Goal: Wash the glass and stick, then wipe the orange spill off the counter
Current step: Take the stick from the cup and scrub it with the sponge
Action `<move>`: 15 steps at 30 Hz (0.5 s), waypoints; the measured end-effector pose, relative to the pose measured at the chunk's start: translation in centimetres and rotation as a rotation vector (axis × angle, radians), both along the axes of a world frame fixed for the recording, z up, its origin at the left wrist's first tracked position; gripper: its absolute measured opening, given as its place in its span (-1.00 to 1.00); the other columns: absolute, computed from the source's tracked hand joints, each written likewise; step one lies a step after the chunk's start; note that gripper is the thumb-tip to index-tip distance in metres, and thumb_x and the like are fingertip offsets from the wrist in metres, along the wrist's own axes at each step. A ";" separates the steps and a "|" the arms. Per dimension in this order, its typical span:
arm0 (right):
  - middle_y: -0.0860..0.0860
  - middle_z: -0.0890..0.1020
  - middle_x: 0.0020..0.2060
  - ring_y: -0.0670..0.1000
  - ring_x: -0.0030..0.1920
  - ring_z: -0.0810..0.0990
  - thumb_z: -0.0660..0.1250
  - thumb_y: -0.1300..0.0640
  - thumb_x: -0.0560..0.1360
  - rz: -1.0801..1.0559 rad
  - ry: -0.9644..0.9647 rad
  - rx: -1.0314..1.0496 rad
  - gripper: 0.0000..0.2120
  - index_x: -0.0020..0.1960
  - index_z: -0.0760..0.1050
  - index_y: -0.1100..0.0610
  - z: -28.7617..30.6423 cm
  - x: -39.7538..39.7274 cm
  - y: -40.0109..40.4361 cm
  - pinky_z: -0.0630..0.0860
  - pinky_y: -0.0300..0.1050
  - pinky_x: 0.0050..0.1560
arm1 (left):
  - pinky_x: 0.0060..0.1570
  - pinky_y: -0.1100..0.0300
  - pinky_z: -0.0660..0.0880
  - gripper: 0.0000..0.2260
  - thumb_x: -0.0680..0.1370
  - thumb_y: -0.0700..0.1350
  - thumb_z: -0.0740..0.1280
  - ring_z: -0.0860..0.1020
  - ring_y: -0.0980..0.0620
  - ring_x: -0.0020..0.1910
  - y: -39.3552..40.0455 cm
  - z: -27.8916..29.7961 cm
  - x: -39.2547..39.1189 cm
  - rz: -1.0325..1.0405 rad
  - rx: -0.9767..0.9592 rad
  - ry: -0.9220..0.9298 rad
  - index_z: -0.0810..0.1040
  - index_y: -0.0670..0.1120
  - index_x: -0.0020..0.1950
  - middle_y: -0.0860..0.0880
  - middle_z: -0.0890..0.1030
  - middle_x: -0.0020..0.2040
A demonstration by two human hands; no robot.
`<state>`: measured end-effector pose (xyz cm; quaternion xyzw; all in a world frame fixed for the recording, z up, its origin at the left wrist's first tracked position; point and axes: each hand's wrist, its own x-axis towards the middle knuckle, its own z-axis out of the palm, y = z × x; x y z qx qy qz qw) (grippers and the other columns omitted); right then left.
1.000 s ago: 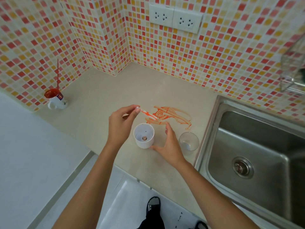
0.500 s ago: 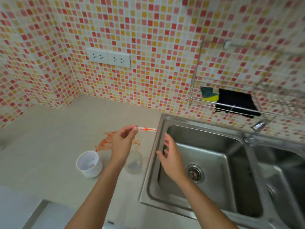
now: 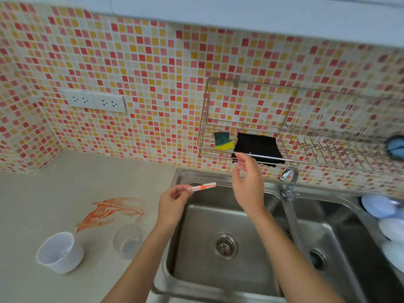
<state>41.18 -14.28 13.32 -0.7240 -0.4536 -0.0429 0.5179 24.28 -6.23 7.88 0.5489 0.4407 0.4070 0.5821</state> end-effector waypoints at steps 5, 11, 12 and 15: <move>0.02 0.51 0.29 0.06 0.32 0.42 0.25 0.20 0.56 0.044 -0.175 -0.198 -0.68 0.31 0.47 0.12 3.7 3.9 6.5 0.33 -0.13 0.31 | -0.20 0.34 0.50 -0.93 0.48 -0.18 0.45 0.57 0.23 -0.32 0.5 0.6 1.0 -0.009 -0.010 0.007 0.66 -0.13 -0.06 -0.02 0.67 -0.23; 0.09 0.54 0.22 0.13 0.16 0.52 0.24 -0.10 0.55 0.064 -0.111 -0.618 -0.64 0.26 0.50 0.04 3.2 6.6 12.1 0.52 0.02 0.09 | -0.15 0.32 0.51 -0.94 0.48 -0.22 0.44 0.62 0.14 -0.23 1.6 0.3 1.7 -0.019 -0.011 0.027 0.67 -0.13 -0.07 -0.05 0.70 -0.20; 0.09 0.56 0.16 0.11 0.06 0.56 0.25 -0.15 0.53 0.058 -0.086 -0.645 -0.65 0.19 0.52 0.04 3.2 6.6 12.6 0.53 -0.03 -0.05 | -0.16 0.35 0.51 -0.94 0.48 -0.23 0.43 0.62 0.12 -0.22 1.9 0.1 1.7 -0.025 -0.008 0.031 0.67 -0.14 -0.07 -0.07 0.70 -0.19; 0.04 0.56 -0.01 0.09 -0.05 0.57 0.34 -0.13 0.49 0.029 -0.051 -0.696 -0.68 0.07 0.48 0.08 3.6 6.5 13.6 0.44 -0.09 -0.18 | -0.19 0.40 0.51 -0.94 0.48 -0.25 0.43 0.64 0.07 -0.18 2.6 -0.2 2.0 -0.042 -0.006 0.030 0.66 -0.14 -0.08 -0.11 0.70 -0.17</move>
